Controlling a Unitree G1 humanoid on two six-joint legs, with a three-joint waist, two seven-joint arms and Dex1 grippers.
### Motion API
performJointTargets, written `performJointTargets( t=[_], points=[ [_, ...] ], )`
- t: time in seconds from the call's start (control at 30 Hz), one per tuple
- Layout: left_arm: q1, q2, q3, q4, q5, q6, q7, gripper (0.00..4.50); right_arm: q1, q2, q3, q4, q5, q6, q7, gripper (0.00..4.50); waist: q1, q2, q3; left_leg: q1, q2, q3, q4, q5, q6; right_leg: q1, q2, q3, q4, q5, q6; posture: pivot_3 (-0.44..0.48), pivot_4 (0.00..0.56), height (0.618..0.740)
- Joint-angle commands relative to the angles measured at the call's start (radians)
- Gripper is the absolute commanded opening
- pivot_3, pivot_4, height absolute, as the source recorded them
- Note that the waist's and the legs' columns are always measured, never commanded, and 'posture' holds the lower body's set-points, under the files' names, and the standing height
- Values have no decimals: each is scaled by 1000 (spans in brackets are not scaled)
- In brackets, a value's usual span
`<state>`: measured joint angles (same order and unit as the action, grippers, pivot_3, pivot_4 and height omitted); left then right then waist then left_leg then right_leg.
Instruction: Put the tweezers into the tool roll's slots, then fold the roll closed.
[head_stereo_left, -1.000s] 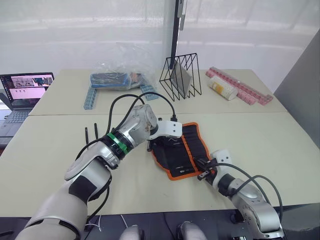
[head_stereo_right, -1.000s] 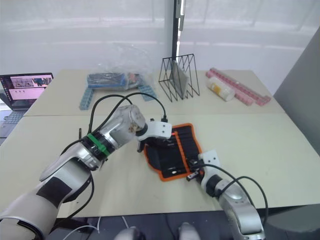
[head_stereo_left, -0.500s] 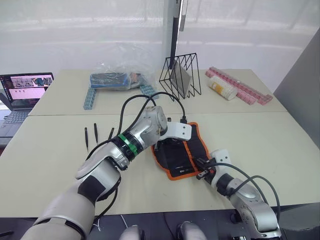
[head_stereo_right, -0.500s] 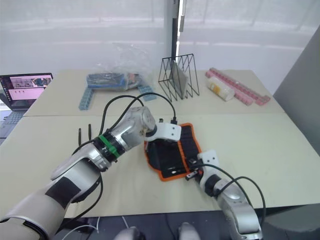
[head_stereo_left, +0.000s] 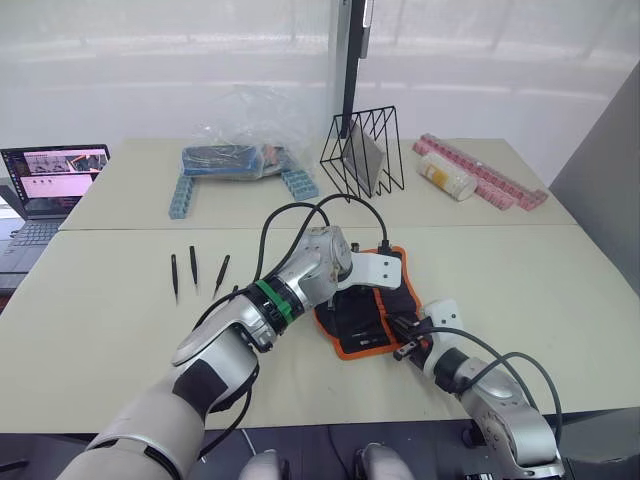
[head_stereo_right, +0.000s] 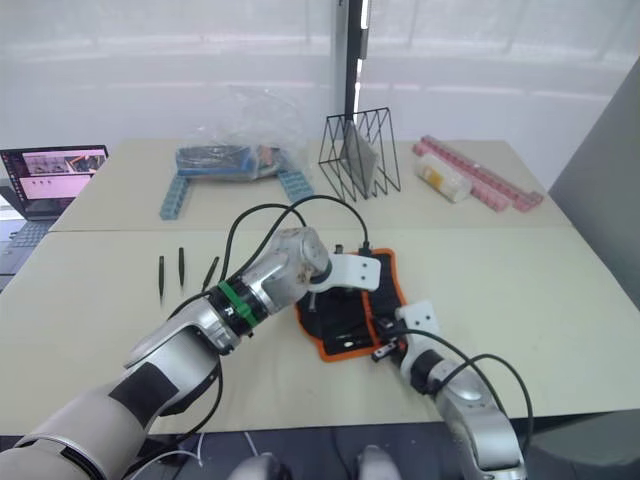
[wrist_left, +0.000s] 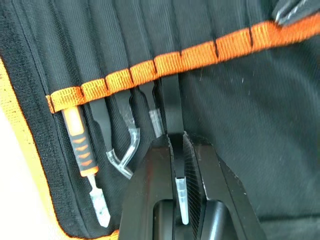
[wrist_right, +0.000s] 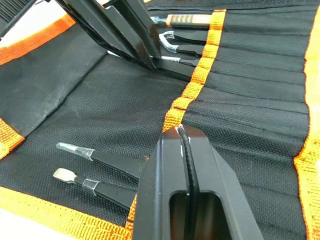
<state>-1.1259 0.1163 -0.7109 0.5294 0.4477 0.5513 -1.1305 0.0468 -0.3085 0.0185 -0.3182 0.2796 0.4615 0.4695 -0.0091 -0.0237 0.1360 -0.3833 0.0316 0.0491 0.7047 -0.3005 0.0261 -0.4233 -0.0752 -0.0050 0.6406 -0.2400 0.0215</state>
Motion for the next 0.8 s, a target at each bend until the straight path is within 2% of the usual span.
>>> performJointTargets(
  t=[0.03, 0.37, 0.7, 0.77, 0.8],
  points=[
    [-6, -39, 47, 23, -30, -45, 60, 0, 28, -3, 38, 4, 3, 33, 10, 18, 1, 0, 0, 0, 0, 0, 0, 0, 0, 0, 0, 0, 0, 0, 0, 0, 150, 725],
    [3, -53, 89, 114, -64, -175, 135, 0, 28, -11, 32, 7, 4, 35, 12, 18, 5, 0, 0, 0, 0, 0, 0, 0, 0, 0, 0, 0, 0, 0, 0, 0, 150, 725],
    [-1, -59, 125, 174, -73, -234, 165, 0, 29, -23, 21, 13, 6, 30, 16, 18, 12, 0, 0, 0, -1, 0, 1, 0, 0, 1, -1, 1, 0, 0, 0, 0, 150, 725],
    [-9, -55, 141, 177, -76, -226, 165, 862, 30, -23, 20, 13, 6, 30, 15, 0, 13, 0, 0, 0, -1, 0, 1, 0, 0, 1, -1, 1, 0, 0, 0, 0, 150, 725],
    [-14, -50, 147, 173, -80, -220, 157, 1103, 30, -23, 20, 14, 6, 31, 14, 0, 13, 0, 0, 0, -1, 0, 1, 0, 0, 1, 0, 1, 0, 0, 0, 0, 150, 725]
  ],
)
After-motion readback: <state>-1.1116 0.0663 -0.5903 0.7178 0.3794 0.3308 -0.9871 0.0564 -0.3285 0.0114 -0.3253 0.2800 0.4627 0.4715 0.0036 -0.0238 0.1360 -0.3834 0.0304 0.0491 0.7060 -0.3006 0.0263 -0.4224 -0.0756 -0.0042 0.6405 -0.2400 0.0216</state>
